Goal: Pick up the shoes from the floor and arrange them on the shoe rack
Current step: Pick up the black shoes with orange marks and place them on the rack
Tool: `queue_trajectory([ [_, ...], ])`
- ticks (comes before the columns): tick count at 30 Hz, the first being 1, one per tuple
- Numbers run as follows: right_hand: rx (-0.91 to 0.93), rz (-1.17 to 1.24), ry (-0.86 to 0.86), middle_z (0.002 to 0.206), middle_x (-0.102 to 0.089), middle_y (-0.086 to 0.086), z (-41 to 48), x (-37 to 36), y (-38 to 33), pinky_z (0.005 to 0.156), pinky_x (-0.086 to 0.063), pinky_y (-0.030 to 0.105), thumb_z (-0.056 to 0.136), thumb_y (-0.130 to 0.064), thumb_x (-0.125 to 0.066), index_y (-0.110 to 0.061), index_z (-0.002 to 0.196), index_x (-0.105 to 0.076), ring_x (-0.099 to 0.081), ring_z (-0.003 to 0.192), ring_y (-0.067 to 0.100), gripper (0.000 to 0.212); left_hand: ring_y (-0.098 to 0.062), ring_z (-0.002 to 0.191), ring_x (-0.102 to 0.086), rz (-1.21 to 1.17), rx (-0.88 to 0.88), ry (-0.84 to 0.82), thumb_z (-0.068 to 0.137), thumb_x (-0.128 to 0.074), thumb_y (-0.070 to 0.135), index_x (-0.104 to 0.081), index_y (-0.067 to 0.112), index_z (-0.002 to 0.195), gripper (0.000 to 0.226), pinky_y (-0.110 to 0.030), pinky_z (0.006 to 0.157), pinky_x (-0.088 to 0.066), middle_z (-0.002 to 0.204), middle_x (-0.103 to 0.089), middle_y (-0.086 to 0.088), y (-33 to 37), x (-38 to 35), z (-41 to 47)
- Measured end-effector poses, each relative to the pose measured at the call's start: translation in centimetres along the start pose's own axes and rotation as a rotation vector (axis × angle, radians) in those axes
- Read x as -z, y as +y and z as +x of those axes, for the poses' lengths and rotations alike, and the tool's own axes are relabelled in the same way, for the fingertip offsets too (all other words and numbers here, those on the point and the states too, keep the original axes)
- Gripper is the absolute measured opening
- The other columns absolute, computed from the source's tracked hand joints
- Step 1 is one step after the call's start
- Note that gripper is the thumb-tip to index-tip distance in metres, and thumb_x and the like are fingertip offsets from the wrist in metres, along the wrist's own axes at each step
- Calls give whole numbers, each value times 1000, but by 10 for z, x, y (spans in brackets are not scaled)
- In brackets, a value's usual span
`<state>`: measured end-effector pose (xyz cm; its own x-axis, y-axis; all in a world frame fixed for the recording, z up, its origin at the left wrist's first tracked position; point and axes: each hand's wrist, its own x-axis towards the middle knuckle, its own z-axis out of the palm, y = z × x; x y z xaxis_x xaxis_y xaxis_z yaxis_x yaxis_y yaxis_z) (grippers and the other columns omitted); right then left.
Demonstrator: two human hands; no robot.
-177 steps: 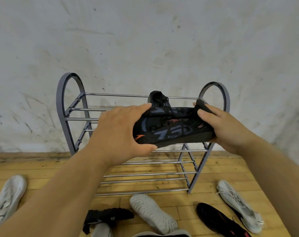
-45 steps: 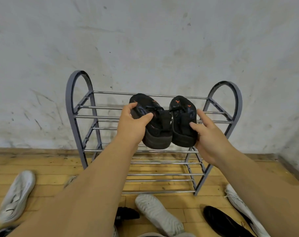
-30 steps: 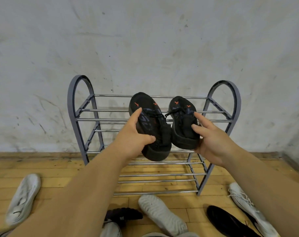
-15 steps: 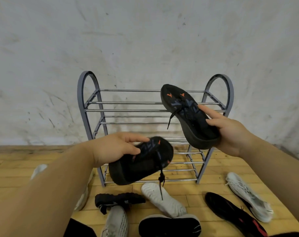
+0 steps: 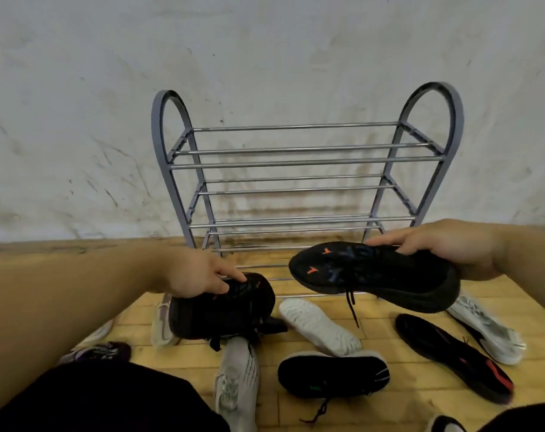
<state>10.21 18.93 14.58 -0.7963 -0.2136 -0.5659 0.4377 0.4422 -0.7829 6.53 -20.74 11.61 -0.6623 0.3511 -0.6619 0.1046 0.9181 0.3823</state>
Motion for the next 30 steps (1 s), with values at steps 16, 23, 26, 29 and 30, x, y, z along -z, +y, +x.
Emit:
queue_trajectory([
  [16, -117, 141, 179, 162, -38, 3, 223, -152, 110, 109, -41, 34, 109, -7, -42, -32, 156, -42, -43, 141, 24, 53, -11, 123, -62, -986, -18, 399, 108, -52, 21, -53, 44, 144, 42, -30, 100, -55, 139, -61, 7, -135, -115, 130],
  [23, -77, 245, 359, 150, -47, -7, 323, -189, 116, 94, -48, 19, 112, -19, -40, -43, 155, -40, -53, 130, 18, 49, -10, 140, -43, -978, 35, 555, 110, -47, 22, -42, 37, 151, 44, -27, 111, -44, 131, -50, 20, -146, -125, 214],
  [26, -39, 227, 361, 145, -49, -11, 355, -192, 112, 83, -53, 13, 112, -23, -38, -44, 154, -39, -59, 109, 6, 47, -12, 146, -40, -1007, 36, 559, 110, -46, 24, -40, 40, 154, 47, -34, 117, -41, 148, -49, 15, -154, -122, 249],
  [29, -5, 61, 411, 158, -44, -1, 387, -193, 122, 111, -42, 31, 112, -29, -36, -44, 158, -34, -49, 137, 19, 48, -16, 149, -39, -930, 84, 565, 110, -44, 31, -33, 40, 158, 51, -43, 120, -40, 160, -42, 8, -159, -120, 280],
  [30, -11, -38, 405, 161, -40, 0, 393, -193, 126, 113, -39, 34, 111, -33, -35, -43, 160, -29, -44, 142, 23, 50, -18, 150, -36, -851, 93, 567, 110, -44, 34, -29, 41, 160, 52, -43, 121, -37, 162, -39, 7, -162, -121, 287],
])
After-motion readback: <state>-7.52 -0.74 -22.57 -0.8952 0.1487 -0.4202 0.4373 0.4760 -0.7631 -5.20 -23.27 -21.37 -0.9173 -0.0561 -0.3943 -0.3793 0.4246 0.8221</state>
